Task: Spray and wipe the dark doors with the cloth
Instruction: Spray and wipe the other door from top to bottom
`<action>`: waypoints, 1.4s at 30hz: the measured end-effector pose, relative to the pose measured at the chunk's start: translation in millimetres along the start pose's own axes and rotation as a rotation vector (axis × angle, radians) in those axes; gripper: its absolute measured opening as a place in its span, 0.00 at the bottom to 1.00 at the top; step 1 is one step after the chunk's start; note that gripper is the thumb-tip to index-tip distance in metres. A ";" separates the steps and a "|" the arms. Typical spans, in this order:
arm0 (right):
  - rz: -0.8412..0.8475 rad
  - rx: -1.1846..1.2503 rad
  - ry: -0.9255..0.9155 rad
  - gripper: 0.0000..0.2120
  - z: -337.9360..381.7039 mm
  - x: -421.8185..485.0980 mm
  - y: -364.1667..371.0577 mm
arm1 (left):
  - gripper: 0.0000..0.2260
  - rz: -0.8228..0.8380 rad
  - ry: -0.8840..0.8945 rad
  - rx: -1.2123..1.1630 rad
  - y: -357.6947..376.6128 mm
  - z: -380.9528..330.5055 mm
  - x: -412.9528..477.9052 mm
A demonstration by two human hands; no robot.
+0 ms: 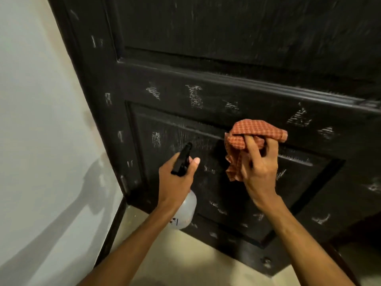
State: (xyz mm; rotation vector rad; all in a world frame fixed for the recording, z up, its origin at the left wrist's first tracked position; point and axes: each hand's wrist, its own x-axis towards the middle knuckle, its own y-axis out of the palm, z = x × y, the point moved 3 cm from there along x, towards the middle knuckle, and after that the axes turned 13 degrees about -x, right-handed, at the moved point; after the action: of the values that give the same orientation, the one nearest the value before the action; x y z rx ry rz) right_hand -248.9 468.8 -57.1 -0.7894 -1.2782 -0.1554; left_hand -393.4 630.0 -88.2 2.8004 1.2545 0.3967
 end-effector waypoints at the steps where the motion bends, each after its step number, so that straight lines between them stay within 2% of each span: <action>1: -0.009 -0.057 -0.063 0.14 2.3 -2.7 6.5 | 0.07 -0.012 0.052 0.009 -0.1 2.8 -1.4; 3: 0.005 -0.216 -0.187 0.16 6.6 2.3 19.8 | 0.07 -0.016 0.125 0.027 -0.1 3.4 2.2; 5: 0.000 -0.359 -0.319 0.26 12.3 20.9 24.4 | 0.08 -0.032 0.167 0.016 -2.4 1.9 4.4; 6: -0.013 -0.407 -0.303 0.28 12.6 36.7 24.7 | 0.08 -0.041 0.162 0.008 -4.3 1.8 6.3; 8: -0.022 -0.435 -0.125 0.32 15.7 62.4 26.8 | 0.08 -0.056 0.144 0.017 -10.8 6.7 13.0; 9: -0.005 -0.446 -0.092 0.34 20.6 61.9 32.7 | 0.08 -0.070 0.147 0.027 -14.4 10.7 16.0; 11: 0.113 -0.494 -0.282 0.38 35.9 28.8 60.7 | 0.10 -0.089 0.172 0.053 -21.2 19.6 17.8; 13: 0.228 -0.560 -0.522 0.34 40.5 5.1 79.7 | 0.11 -0.087 0.173 0.060 -24.2 17.3 20.1; 14: 0.225 -0.564 -0.534 0.29 39.4 15.8 77.5 | 0.10 -0.084 0.166 0.053 -25.7 13.4 20.9; 16: 0.178 -0.560 -0.379 0.23 42.5 56.3 58.5 | 0.10 -0.086 0.177 0.042 -33.2 -0.5 20.1; 18: 0.193 -0.576 -0.283 0.28 55.3 77.7 47.6 | 0.10 -0.099 0.174 0.073 -43.0 -10.6 19.8; 20: 0.305 -0.558 -0.441 0.30 73.8 64.1 63.0 | 0.10 -0.126 0.154 0.083 -54.0 -18.0 21.7; 22: 0.349 -0.578 -0.652 0.27 88.9 49.6 75.8 | 0.09 -0.148 0.151 0.067 -68.4 -25.0 25.1; 23: 0.338 -0.566 -0.676 0.26 94.8 54.3 75.2 | 0.08 -0.155 0.160 0.063 -75.8 -25.7 27.5; 27: 0.160 -0.571 -0.458 0.27 124.0 93.9 81.4 | 0.09 -0.208 0.200 0.078 -102.3 -17.1 53.5; 28: 0.159 -0.574 -0.482 0.28 132.6 93.0 95.4 | 0.09 -0.217 0.205 0.092 -107.1 -17.4 63.2; 31: 0.227 -0.574 -0.748 0.30 151.7 87.4 133.0 | 0.09 -0.218 0.219 0.105 -122.2 -20.6 88.2; 32: 0.214 -0.556 -0.765 0.29 159.7 97.4 134.9 | 0.09 -0.218 0.219 0.104 -128.9 -20.3 94.3; 35: 0.132 -0.561 -0.585 0.26 183.2 130.8 140.8 | 0.09 -0.256 0.219 0.096 -149.9 -16.5 110.7; 36: 0.151 -0.561 -0.577 0.27 192.4 128.0 148.1 | 0.09 -0.276 0.220 0.100 -156.2 -12.7 114.4; 39: 0.337 -0.641 -0.847 0.30 214.2 88.7 185.1 | 0.08 -0.313 0.212 0.098 -170.4 -1.2 117.9; 40: 0.324 -0.636 -0.887 0.30 220.6 93.2 188.1 | 0.07 -0.323 0.203 0.095 -175.7 0.1 119.0; 42: 0.194 -0.577 -0.816 0.28 242.0 133.4 183.5 | 0.07 -0.353 0.194 0.077 -187.4 -1.9 124.1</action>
State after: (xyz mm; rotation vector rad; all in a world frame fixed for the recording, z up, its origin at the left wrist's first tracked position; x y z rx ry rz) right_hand -303.7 791.1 -1.3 -1.5677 -1.9435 -0.0376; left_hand -450.9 847.3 -87.5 2.5698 1.7999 0.6170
